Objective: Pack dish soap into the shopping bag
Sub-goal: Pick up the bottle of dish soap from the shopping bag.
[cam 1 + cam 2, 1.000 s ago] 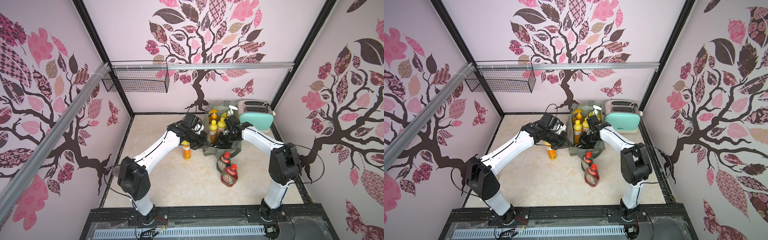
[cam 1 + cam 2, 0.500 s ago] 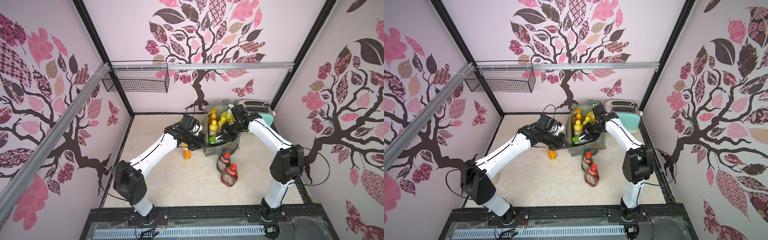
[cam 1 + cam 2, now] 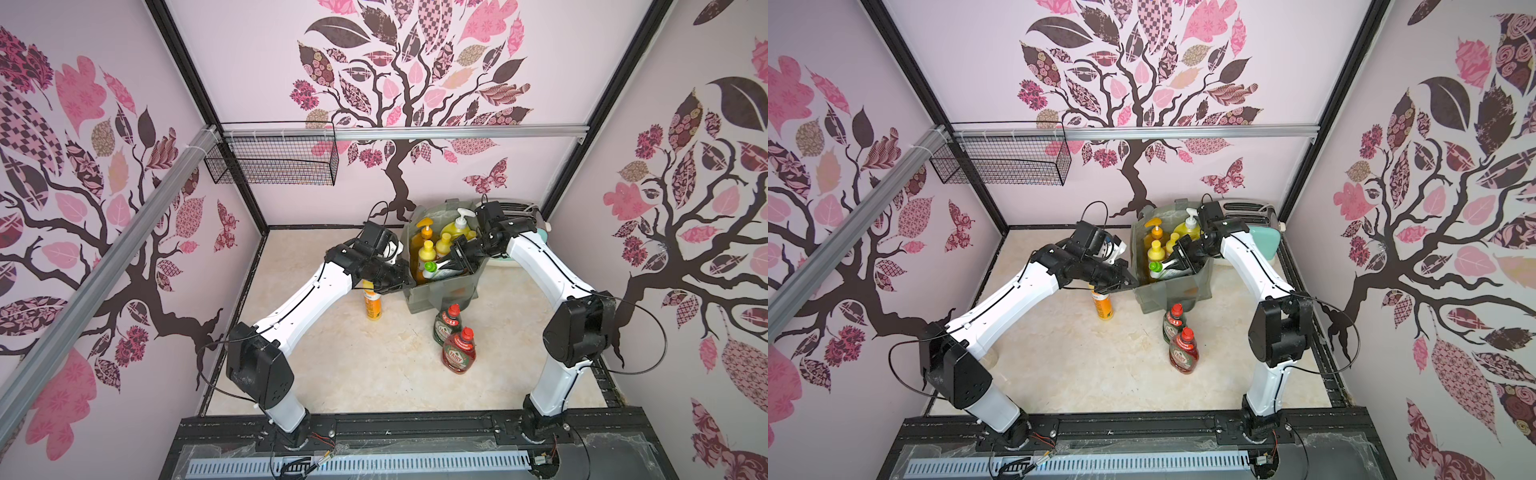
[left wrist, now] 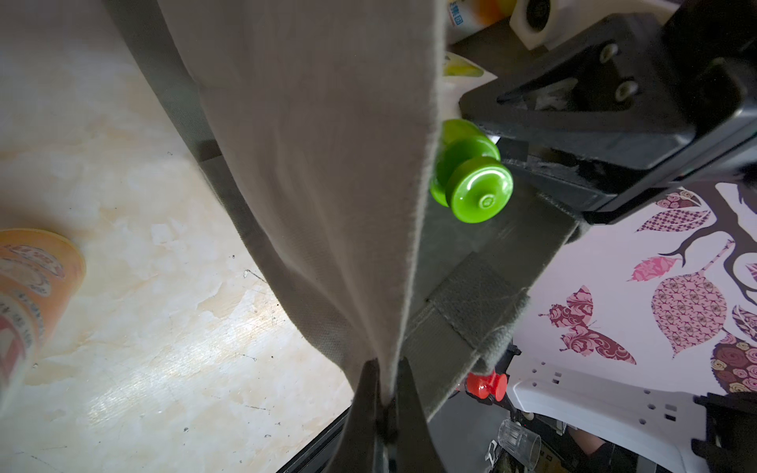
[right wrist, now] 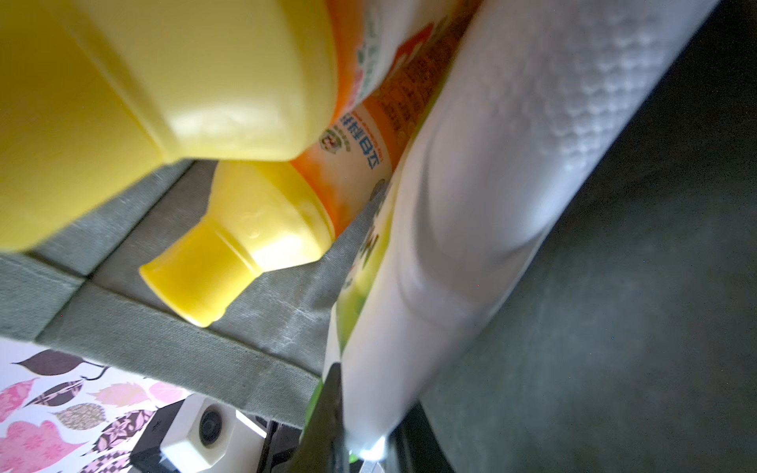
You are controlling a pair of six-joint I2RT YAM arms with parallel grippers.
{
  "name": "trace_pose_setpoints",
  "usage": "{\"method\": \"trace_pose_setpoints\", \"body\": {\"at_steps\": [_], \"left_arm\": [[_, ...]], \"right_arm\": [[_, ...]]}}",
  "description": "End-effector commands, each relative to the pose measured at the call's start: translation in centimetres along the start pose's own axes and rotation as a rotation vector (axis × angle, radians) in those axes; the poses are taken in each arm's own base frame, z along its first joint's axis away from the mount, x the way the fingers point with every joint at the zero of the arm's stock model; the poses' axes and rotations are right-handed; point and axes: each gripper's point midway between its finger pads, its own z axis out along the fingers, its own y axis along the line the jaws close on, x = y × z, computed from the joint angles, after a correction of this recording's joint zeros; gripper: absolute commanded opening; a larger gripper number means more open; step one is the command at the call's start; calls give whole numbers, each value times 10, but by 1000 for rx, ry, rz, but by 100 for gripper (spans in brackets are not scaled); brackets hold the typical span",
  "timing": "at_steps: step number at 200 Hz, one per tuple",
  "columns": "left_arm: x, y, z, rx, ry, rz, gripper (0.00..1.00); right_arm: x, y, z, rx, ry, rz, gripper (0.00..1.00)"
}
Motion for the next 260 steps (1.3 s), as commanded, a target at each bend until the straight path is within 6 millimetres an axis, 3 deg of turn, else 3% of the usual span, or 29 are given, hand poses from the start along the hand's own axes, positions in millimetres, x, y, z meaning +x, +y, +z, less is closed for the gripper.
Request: {"method": "trace_pose_setpoints", "body": {"at_steps": [1,17,31,80,114,218,260], "left_arm": [[-8,0,-17,-31,-17,30,21],[-14,-6,-26,-44,-28,50,45],[-21,-14,-38,-61,-47,83,59],[-50,-49,-84,-90,-154,205,86],[-60,-61,-93,-76,-189,243,88],[-70,-88,-92,33,-220,281,91],[-73,-99,-95,83,-234,277,90]], "right_arm": [[-4,55,-48,-226,-101,-174,0],[0,62,-51,-264,-83,-159,0],[4,70,-56,-300,-74,-150,0],[17,101,-78,-414,-41,-136,0],[27,117,-96,-477,-35,-140,0],[71,120,-135,-600,14,-119,0],[90,136,-156,-671,36,-157,0]]}}
